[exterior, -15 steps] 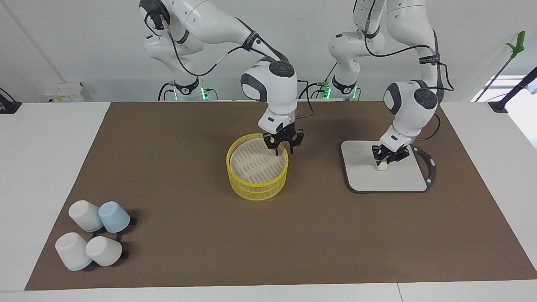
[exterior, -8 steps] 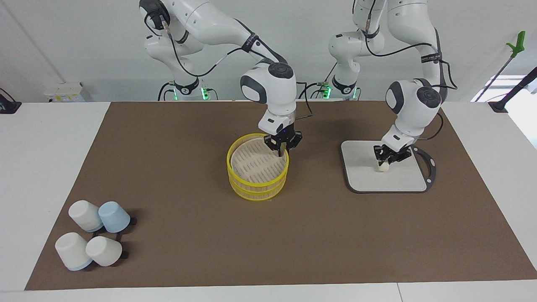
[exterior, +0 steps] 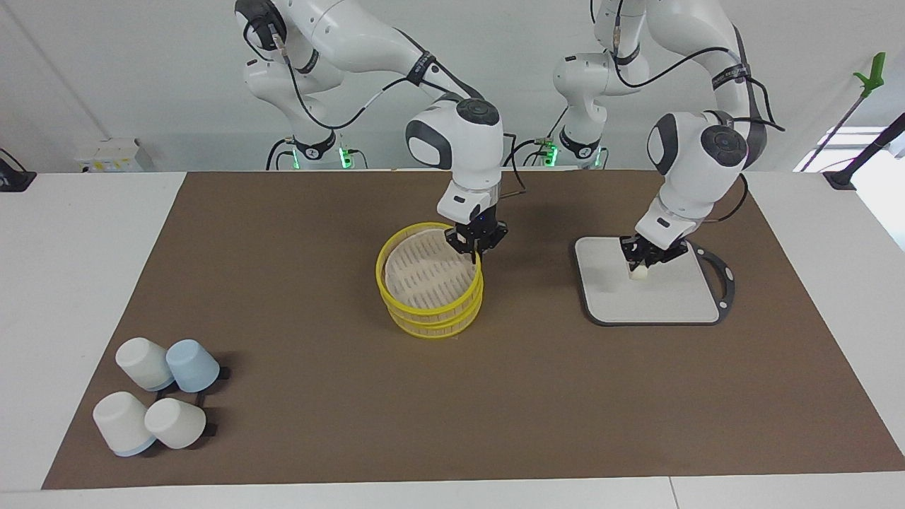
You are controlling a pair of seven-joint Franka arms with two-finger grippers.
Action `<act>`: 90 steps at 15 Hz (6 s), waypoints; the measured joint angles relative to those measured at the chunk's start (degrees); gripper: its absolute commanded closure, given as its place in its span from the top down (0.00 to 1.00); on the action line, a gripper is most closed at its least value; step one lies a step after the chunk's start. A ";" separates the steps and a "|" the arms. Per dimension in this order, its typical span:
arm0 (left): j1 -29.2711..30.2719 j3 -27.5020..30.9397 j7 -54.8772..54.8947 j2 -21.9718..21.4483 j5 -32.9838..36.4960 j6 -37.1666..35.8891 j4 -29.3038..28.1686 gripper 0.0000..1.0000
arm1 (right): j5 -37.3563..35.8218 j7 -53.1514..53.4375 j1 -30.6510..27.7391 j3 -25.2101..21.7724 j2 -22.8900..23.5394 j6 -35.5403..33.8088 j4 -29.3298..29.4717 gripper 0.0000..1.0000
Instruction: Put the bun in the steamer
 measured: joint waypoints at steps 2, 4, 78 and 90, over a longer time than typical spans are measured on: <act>-1.61 -0.07 -2.63 -0.33 -0.07 -2.69 2.41 0.22 | 0.00 -2.16 -0.92 -0.03 -0.06 -5.38 4.09 0.00; -2.72 -0.39 -4.63 -0.79 -0.95 -4.10 3.84 0.22 | 0.00 -5.30 -2.13 -0.01 -0.19 -10.64 8.06 0.00; 6.77 -1.64 -2.36 -1.97 -0.40 -23.17 21.57 1.00 | -1.68 -5.11 1.75 -0.02 4.88 -2.29 8.74 0.00; 6.77 -1.27 -1.17 -4.11 -0.40 -23.57 19.21 1.00 | -1.69 -5.10 1.71 0.00 5.09 -2.24 6.30 0.00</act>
